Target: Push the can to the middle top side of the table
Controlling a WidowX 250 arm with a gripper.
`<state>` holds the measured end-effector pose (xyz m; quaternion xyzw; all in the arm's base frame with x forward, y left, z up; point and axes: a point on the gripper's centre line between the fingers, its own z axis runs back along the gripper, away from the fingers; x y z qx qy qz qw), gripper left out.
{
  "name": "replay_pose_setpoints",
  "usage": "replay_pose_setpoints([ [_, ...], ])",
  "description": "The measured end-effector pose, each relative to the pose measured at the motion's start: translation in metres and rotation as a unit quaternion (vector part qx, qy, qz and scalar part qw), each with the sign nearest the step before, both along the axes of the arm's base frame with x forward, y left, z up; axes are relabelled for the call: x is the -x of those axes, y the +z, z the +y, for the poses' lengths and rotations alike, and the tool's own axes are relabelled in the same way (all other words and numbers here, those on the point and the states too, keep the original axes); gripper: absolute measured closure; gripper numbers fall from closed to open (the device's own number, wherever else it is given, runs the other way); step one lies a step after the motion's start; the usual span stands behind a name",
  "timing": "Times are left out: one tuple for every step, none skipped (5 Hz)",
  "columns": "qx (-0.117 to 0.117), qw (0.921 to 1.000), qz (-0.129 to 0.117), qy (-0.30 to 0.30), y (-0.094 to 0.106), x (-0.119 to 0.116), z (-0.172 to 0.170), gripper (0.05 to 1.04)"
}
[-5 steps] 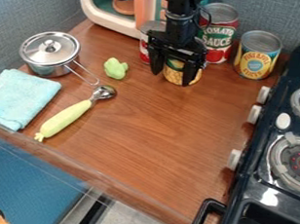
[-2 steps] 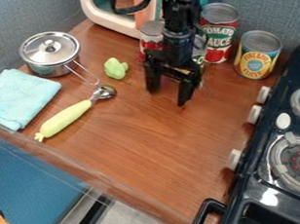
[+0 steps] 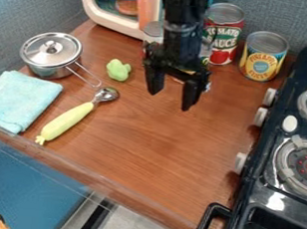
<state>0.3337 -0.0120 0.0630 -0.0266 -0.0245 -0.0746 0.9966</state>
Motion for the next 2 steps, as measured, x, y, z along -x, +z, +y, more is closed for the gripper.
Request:
replay_pose_setpoints([
  [0.011,0.9996,-0.02,-0.018,0.029,0.016,-0.005,0.084],
  [0.01,0.9986,-0.03,-0.043,0.05,0.026,-0.005,0.084],
])
